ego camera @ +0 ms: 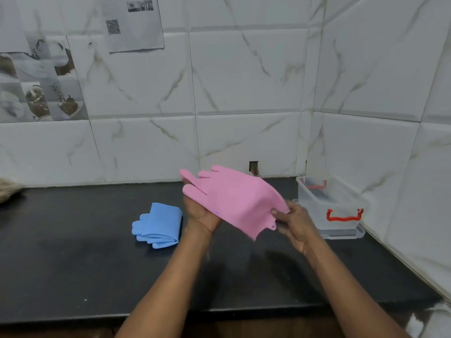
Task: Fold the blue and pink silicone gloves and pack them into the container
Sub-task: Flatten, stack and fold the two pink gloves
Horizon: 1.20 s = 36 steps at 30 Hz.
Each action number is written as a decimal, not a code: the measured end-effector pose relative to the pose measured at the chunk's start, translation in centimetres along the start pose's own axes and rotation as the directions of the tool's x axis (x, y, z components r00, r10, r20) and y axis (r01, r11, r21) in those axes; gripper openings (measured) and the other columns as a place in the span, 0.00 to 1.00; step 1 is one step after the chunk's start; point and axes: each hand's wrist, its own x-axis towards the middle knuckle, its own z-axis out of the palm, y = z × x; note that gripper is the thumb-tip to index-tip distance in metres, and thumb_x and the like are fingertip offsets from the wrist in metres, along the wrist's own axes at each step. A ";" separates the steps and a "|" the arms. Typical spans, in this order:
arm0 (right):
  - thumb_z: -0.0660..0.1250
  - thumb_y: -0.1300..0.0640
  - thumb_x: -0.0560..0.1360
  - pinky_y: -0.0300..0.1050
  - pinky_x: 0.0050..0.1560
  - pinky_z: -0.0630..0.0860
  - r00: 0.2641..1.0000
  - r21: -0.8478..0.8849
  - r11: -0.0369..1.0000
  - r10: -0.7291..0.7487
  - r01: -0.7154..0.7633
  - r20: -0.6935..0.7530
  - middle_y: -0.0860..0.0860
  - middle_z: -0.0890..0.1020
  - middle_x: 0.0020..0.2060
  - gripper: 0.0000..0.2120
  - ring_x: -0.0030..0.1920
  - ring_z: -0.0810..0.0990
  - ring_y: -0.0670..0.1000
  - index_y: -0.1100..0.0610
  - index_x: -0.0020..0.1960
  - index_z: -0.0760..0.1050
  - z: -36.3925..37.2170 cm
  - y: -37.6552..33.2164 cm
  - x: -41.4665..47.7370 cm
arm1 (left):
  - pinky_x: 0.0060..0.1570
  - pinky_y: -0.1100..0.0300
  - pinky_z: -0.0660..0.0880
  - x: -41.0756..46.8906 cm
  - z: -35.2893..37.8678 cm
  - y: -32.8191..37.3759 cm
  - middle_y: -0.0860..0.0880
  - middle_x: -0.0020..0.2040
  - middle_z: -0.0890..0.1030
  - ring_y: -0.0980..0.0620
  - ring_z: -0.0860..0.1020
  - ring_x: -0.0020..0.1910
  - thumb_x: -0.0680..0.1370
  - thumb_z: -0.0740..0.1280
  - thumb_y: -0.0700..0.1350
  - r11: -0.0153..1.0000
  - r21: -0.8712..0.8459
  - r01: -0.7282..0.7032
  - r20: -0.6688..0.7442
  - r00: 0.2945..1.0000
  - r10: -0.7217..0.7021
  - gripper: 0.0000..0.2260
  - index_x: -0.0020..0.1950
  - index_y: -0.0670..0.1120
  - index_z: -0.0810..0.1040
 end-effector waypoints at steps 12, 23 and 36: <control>0.69 0.64 0.74 0.40 0.43 0.73 0.849 -0.659 0.644 -0.529 0.389 -0.016 0.51 0.82 0.42 0.04 0.44 0.79 0.49 0.57 0.47 0.80 -1.1 -3.0 -1.5 | 0.41 0.62 0.80 2.4 -5.9 6.4 0.46 0.44 0.86 0.51 0.82 0.45 0.72 0.66 0.29 0.655 0.699 -0.287 0.327 0.943 0.064 0.13 0.49 0.43 0.84; 0.62 0.73 0.73 0.41 0.57 0.71 0.986 -0.903 0.400 -0.112 0.157 0.122 0.48 0.77 0.51 0.18 0.55 0.75 0.48 0.53 0.37 0.80 -5.4 1.2 -5.0 | 0.75 0.60 0.46 -3.2 -12.7 9.1 0.60 0.63 0.76 0.69 0.69 0.64 0.71 0.61 0.28 -0.372 0.804 -0.464 0.275 0.845 -0.459 0.24 0.44 0.56 0.85; 0.63 0.52 0.77 0.34 0.30 0.65 0.970 -0.992 0.048 -0.209 -0.120 -0.128 0.46 0.72 0.47 0.05 0.36 0.73 0.42 0.48 0.53 0.70 -2.5 3.3 -5.1 | 0.73 0.39 0.33 -1.6 -12.1 -1.4 0.51 0.81 0.48 0.46 0.41 0.79 0.73 0.40 0.74 -0.681 0.633 -0.367 0.139 0.920 -0.366 0.37 0.79 0.59 0.49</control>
